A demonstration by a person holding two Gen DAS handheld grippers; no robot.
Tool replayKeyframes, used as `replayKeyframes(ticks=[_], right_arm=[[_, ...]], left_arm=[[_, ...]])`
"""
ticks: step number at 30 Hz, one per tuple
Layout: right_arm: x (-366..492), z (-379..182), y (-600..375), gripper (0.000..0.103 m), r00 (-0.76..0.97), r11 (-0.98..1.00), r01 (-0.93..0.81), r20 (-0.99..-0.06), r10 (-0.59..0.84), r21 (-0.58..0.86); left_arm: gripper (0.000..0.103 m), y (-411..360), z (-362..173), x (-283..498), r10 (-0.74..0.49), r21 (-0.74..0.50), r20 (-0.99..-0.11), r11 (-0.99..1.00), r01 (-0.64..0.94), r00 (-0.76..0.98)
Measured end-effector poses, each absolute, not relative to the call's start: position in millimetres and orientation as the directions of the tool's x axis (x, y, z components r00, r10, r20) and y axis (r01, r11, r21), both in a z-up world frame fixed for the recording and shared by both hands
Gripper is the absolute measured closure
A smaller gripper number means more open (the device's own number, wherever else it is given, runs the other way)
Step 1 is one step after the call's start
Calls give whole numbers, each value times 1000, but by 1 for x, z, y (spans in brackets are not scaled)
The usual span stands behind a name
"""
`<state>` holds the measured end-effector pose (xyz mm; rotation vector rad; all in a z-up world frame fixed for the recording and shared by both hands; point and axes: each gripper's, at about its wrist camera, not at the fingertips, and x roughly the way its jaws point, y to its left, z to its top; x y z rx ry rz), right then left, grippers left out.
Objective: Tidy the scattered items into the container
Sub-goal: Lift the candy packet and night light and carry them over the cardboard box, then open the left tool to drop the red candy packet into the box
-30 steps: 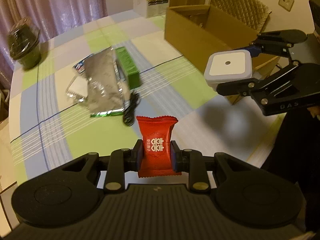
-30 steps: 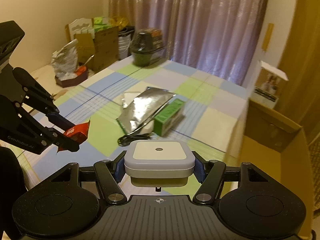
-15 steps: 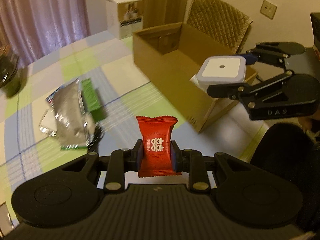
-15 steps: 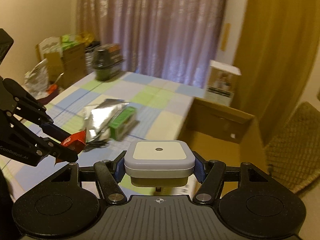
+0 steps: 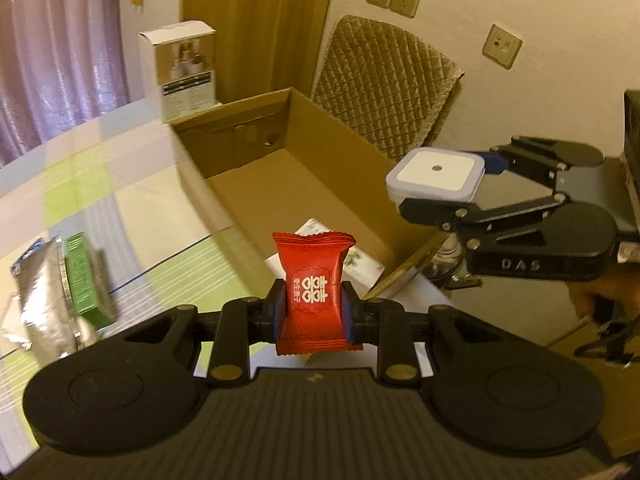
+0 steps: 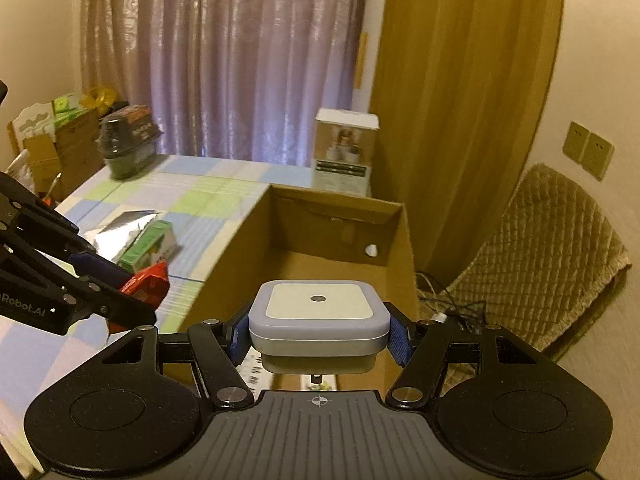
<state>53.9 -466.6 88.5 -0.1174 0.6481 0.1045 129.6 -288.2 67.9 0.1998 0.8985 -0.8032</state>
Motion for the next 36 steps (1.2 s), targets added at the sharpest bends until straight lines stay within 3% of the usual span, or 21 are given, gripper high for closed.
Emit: replayKeyframes(ticks=[30, 31, 34, 36], right_arm=[[78, 60, -504, 36, 774, 997, -79, -631, 49, -20], [79, 60, -504, 36, 774, 997, -79, -631, 48, -21], [79, 60, -504, 36, 775, 997, -77, -631, 46, -22], [79, 59, -505, 36, 774, 997, -76, -631, 45, -22]], left_arm=[[80, -350, 29, 171, -527, -208, -796, 701, 682, 299], [80, -350, 28, 172, -527, -210, -796, 702, 680, 298], [59, -350, 28, 174, -511, -195, -799, 720, 666, 318], [59, -348, 29, 174, -506, -185, -797, 724, 665, 329]])
